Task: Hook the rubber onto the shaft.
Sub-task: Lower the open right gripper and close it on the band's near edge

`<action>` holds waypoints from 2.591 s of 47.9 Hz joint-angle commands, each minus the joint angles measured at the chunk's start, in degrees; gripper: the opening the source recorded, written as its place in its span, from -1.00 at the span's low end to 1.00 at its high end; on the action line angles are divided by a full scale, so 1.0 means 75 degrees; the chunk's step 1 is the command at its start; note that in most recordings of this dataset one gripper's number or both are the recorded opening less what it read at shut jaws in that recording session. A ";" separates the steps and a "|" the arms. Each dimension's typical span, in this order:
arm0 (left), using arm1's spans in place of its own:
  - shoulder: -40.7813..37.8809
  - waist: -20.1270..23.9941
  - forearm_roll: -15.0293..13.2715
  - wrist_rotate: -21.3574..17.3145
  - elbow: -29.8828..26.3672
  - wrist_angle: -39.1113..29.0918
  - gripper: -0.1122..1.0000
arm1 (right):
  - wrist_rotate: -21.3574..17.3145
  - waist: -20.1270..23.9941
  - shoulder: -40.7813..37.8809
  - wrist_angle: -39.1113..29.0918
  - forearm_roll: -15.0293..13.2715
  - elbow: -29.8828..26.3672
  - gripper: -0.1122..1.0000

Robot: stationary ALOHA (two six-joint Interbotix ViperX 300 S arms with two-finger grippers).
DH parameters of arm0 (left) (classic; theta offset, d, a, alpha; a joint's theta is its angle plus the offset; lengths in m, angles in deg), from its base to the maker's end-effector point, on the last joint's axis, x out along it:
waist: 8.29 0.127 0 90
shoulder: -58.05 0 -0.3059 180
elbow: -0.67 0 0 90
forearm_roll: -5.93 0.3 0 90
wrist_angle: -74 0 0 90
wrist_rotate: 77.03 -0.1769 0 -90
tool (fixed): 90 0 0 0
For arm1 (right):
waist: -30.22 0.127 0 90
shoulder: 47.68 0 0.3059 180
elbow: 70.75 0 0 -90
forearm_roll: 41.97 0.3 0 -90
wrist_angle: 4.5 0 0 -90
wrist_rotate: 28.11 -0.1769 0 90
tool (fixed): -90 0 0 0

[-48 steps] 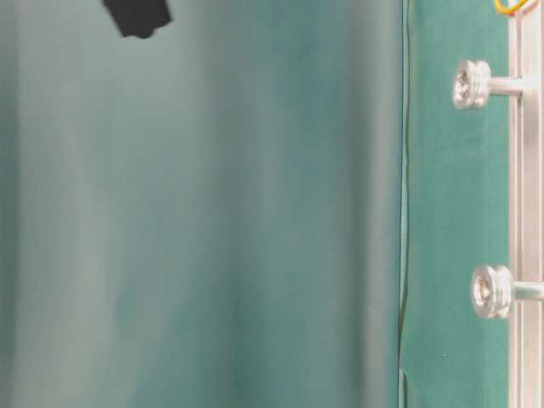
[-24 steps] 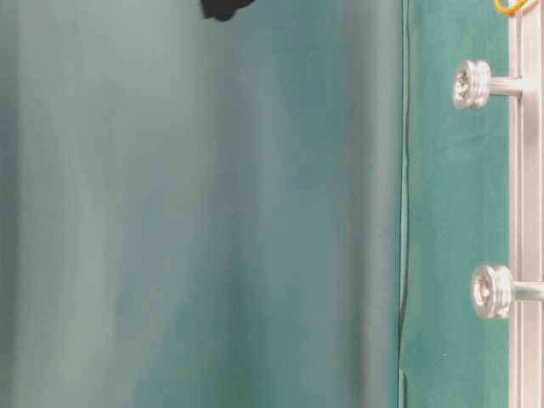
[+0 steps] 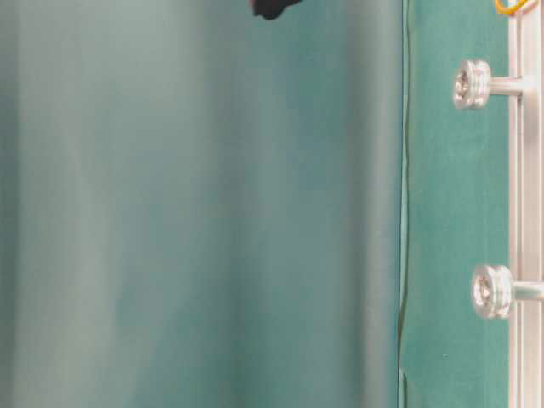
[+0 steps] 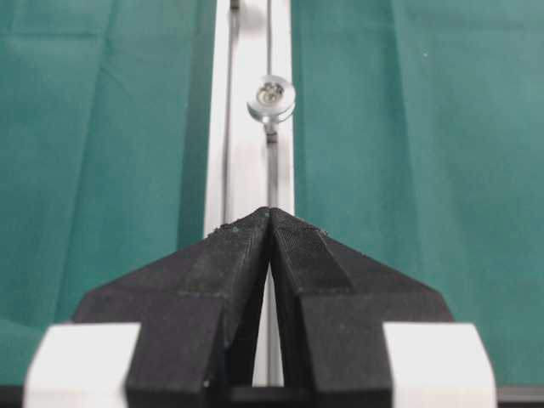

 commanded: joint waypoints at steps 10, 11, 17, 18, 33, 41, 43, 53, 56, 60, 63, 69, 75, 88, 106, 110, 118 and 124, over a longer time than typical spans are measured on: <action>-0.0070 0.0023 0.0023 0.0012 -0.0246 0.0047 -0.76 | 0.0000 0.0105 -0.0070 0.0316 0.0035 0.0035 0.98; -0.0082 0.0023 0.0023 0.0000 -0.0246 0.0047 -0.76 | 0.0000 0.0117 -0.0070 0.0328 0.0035 0.0047 0.98; -0.0082 0.0023 0.0023 0.0000 -0.0234 0.0047 -0.76 | -0.0035 0.0105 -0.0070 0.0375 0.0035 0.0082 0.98; -0.0082 0.0012 0.0023 0.0000 -0.0234 0.0047 -0.76 | -0.0047 0.0117 -0.0070 0.0375 0.0035 0.0082 0.98; -0.0082 0.0023 0.0023 0.0000 -0.0246 0.0047 -0.76 | -0.0117 0.0117 -0.0070 0.0375 0.0035 0.0105 0.97; -0.0082 0.0012 0.0023 0.0000 -0.0234 0.0047 -0.76 | -0.0117 0.0117 -0.0070 0.0375 0.0000 0.0105 0.84; -0.0082 0.0023 0.0023 0.0000 -0.0234 0.0047 -0.76 | -0.0117 0.0105 -0.0070 0.0375 0.0000 0.0105 0.73; -0.0082 0.0023 0.0023 0.0000 -0.0234 0.0047 -0.76 | -0.0117 0.0117 -0.0070 0.0363 -0.0012 0.0105 -0.23; -0.0082 0.0023 0.0023 0.0000 -0.0246 0.0047 -0.76 | -0.0117 0.0105 -0.0070 0.0375 -0.0023 0.0105 -0.48; -0.0082 0.0023 0.0023 0.0000 -0.0246 0.0047 -0.76 | -0.0117 0.0117 -0.0070 0.0375 -0.0023 0.0094 -0.68; -0.0082 0.0023 0.0023 0.0000 -0.0246 0.0047 -0.76 | -0.0117 0.0117 -0.0082 0.0375 -0.0023 0.0094 -0.68; -0.0082 0.0023 0.0023 0.0000 -0.0246 0.0047 -0.76 | -0.0117 0.0117 -0.0070 0.0375 -0.0023 0.0094 -0.68; -0.0082 0.0023 0.0023 0.0000 -0.0246 0.0035 -0.76 | -0.0117 0.0117 -0.0070 0.0375 -0.0023 0.0070 -0.68; -0.0082 0.0023 0.0023 0.0000 -0.0234 0.0035 -0.76 | -0.0117 0.0105 -0.0035 0.0375 -0.0035 -0.0012 -0.68; -0.0070 0.0023 0.0023 0.0000 -0.0246 0.0023 -0.76 | -0.0117 0.0117 0.0598 0.0047 -0.0082 -0.0234 -0.68; -0.0070 0.0023 0.0023 0.0000 -0.0234 0.0023 -0.76 | -0.0117 0.0117 0.0738 -0.0211 -0.0105 -0.0340 -0.68; -0.0070 0.0023 0.0023 -0.0012 -0.0246 0.0023 -0.76 | -0.0117 0.0117 0.0949 -0.0738 -0.0211 -0.0656 -0.68; -0.0059 0.0023 0.0023 0.0000 -0.0246 0.0035 -0.76 | -0.0117 0.0117 0.1090 -0.1195 -0.0375 -0.0973 -0.68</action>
